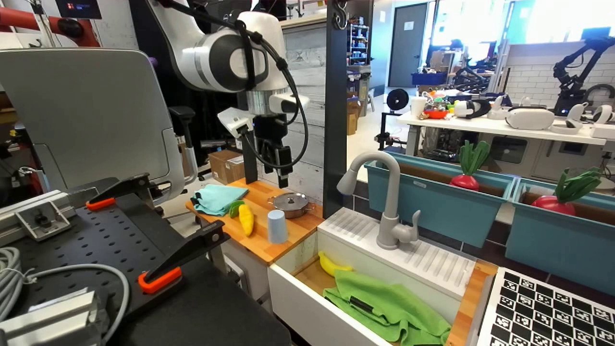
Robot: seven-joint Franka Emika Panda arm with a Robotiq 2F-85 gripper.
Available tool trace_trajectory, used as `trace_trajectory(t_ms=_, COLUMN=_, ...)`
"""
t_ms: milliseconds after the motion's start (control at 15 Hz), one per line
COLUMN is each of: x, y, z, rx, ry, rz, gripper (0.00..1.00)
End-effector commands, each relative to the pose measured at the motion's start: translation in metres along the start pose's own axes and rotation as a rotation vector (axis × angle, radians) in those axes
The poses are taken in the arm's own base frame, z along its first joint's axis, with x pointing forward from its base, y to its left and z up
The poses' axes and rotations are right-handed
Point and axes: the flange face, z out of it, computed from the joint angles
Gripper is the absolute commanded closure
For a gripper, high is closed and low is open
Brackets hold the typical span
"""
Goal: Uncover the pot and put the lid on the counter
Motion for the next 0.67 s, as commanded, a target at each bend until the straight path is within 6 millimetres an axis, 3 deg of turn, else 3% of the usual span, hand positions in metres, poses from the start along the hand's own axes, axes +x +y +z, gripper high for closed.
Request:
trace_trajectory(t_ms=0, x=0.023, y=-0.011, z=0.027, rx=0.002, ry=-0.037, rz=0.019, gripper=0.00)
trace_trajectory(t_ms=600, x=0.048, y=-0.021, z=0.062, rx=-0.009, ry=-0.072, rz=0.060, gripper=0.00)
